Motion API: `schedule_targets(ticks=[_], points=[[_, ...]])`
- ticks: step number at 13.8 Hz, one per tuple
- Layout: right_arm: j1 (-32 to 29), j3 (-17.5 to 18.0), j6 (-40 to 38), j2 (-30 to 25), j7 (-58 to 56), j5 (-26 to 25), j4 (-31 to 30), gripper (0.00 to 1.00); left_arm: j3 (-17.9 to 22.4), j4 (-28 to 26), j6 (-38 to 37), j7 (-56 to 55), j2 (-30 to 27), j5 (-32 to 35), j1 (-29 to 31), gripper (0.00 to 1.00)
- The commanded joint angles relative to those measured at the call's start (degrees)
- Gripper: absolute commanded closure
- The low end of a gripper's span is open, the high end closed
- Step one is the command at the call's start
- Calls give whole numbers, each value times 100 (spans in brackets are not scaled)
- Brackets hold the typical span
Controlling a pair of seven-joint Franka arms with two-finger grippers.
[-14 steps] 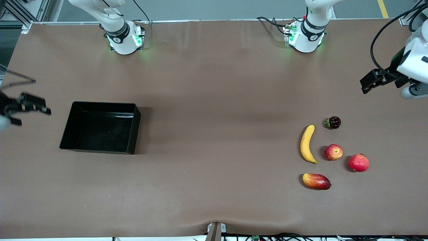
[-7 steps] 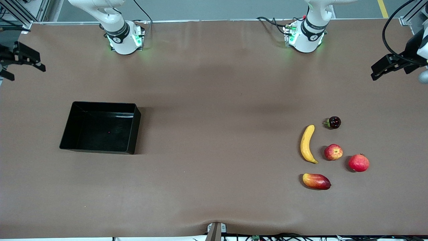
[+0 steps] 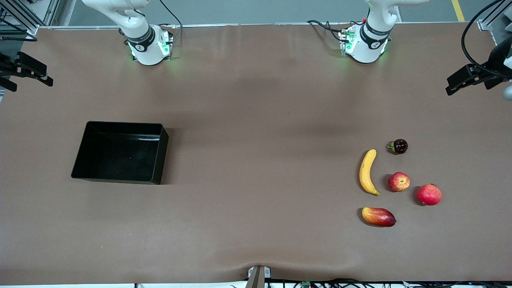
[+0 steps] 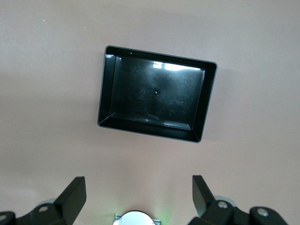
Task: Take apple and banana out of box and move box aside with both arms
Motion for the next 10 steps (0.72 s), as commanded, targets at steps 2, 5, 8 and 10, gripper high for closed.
schedule_targets(ticks=[2, 5, 8, 10], points=[[-109, 68, 4, 65, 94, -109, 171, 0, -83, -162, 89, 60, -160, -172, -38, 0], [-118, 59, -5, 74, 85, -126, 162, 0, -58, -145, 46, 462, -152, -163, 32, 0], [-136, 59, -13, 74, 85, -126, 153, 0, -57, -74, 37, 447, -99, -84, 33, 0], [-136, 59, -13, 74, 77, -126, 144, 0, -75, -74, 37, 394, -99, -84, 24, 0]])
